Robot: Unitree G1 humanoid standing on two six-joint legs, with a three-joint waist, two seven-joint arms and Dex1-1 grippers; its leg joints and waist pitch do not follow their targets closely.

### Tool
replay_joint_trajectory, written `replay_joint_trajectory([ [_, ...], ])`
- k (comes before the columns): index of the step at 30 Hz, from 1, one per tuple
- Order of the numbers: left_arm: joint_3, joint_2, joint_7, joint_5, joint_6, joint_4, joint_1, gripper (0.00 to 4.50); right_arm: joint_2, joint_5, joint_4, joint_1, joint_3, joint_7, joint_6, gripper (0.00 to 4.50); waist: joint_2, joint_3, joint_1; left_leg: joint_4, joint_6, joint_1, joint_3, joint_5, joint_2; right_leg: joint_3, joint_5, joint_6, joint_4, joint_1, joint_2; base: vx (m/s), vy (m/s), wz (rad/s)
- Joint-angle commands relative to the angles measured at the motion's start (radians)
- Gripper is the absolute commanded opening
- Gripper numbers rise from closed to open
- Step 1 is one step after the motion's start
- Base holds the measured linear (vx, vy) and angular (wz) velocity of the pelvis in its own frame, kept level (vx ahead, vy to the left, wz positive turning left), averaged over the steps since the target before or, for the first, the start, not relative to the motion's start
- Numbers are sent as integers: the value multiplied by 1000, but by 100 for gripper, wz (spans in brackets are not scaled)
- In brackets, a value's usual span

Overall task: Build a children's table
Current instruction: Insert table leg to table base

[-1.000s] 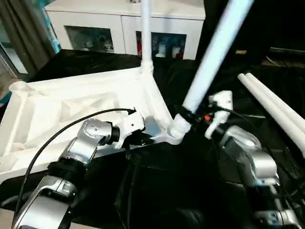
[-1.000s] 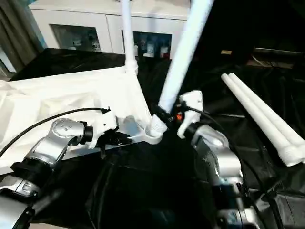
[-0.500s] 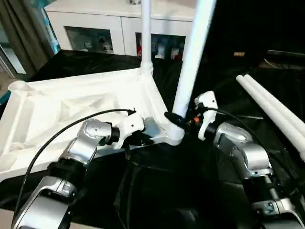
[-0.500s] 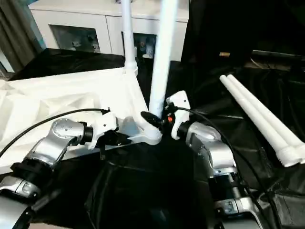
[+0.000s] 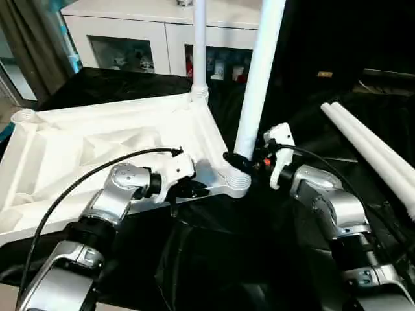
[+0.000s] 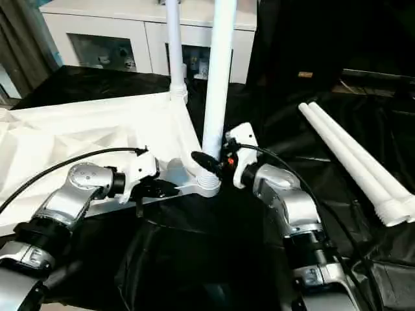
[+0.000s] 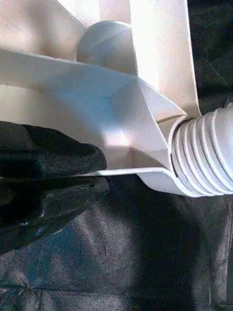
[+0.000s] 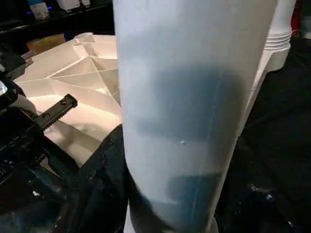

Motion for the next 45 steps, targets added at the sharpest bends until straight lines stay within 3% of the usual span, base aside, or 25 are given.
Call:
replay_joint_trajectory([
  [1, 31, -10, 2, -57, -12, 1, 22, 0, -2, -19, 30, 4, 14, 4, 17, 188, -22, -73, 4, -58, 107, 5, -13, 37, 52, 47, 105, -269, -50, 63, -87, 0, 0, 0],
  [8, 23, 1, -1, -43, -12, 0, 23, 0, 8, 5, 64, 5, -11, 9, 19, 188, -23, -74, 5, -57, 109, 3, -13, 44, 51, 47, 109, -268, -49, 64, -88, 0, 0, 0],
  [14, 12, 14, -3, -28, -15, 1, 26, 0, 25, 56, 87, 41, -83, -6, -7, 188, -17, -75, 6, -58, 105, 5, -14, 35, 54, 47, 115, -274, -50, 62, -89, 0, 0, 0],
  [17, 10, 17, 2, -20, -24, 18, 16, 0, 48, 92, 93, 78, -130, -15, -48, 188, -12, -76, 8, -57, 103, 6, -14, 25, 55, 48, 121, -278, -51, 62, -91, 0, 0, 0],
  [22, 10, 17, 7, -14, -29, 36, 3, 0, 73, 105, 106, 117, -154, -13, -101, 188, -10, -73, 6, -61, 87, 5, -15, -5, 54, 46, 88, -279, -55, 63, -89, 0, 0, 0],
  [24, 10, 19, 14, -8, -35, 51, -8, 0, 86, 95, 94, 154, -139, -2, -151, 188, -4, -71, 6, -64, 75, 6, -16, -27, 55, 47, 63, -274, -60, 61, -90, 0, 0, 0],
  [25, 10, 19, 14, -7, -35, 52, -8, 0, 86, 95, 93, 155, -138, -1, -153, 188, -7, -72, 7, -64, 72, 6, -17, -26, 55, 47, 68, -273, -58, 63, -90, 0, 0, 0],
  [27, 10, 20, 16, -6, -36, 56, -12, 0, 87, 74, 82, 177, -122, 3, -197, 188, 1, -72, 8, -64, 68, 6, -18, -29, 56, 47, 69, -271, -58, 63, -91, 0, 0, 0],
  [28, 10, 21, 15, -5, -37, 57, -13, 0, 89, 69, 80, 182, -118, 5, -209, 188, -1, -72, 7, -65, 67, 6, -17, -34, 55, 47, 68, -270, -61, 63, -90, 0, 0, 0],
  [29, 10, 23, 15, -5, -39, 59, -14, 0, 83, 43, 77, 189, -100, 4, -238, 188, 5, -72, 7, -64, 62, 6, -19, -37, 55, 47, 67, -270, -59, 62, -90, 0, 0, 0],
  [30, 10, 24, 14, -5, -39, 60, -15, 0, 79, 27, 75, 193, -89, 3, -255, 188, -1, -71, 5, -65, 62, 5, -17, -39, 53, 47, 71, -269, -61, 65, -88, 0, 0, 0],
  [37, 4, 24, 11, 1, -53, 77, -28, 0, 51, -47, 63, 179, -11, 17, -290, 188, 2, -68, 4, -69, 48, 8, -19, -77, 55, 47, 18, -260, -67, 63, -89, 0, 0, 0],
  [40, 0, 25, 6, 2, -56, 73, -24, 0, 43, -59, 82, 149, 8, 32, -279, 188, -5, -68, 4, -68, 50, 6, -18, -70, 54, 49, 21, -259, -67, 65, -89, 0, 0, 0],
  [44, -1, 28, 3, 2, -59, 69, -20, 0, 32, -64, 94, 131, 22, 57, -261, 188, -4, -68, 3, -69, 59, 6, -19, -64, 55, 48, 25, -261, -65, 63, -88, 0, 0, 0],
  [45, -3, 29, -1, 2, -58, 66, -18, 0, 28, -64, 100, 124, 28, 72, -252, 188, -10, -68, 2, -69, 61, 6, -18, -67, 55, 48, 20, -261, -67, 64, -89, 0, 0, 0],
])
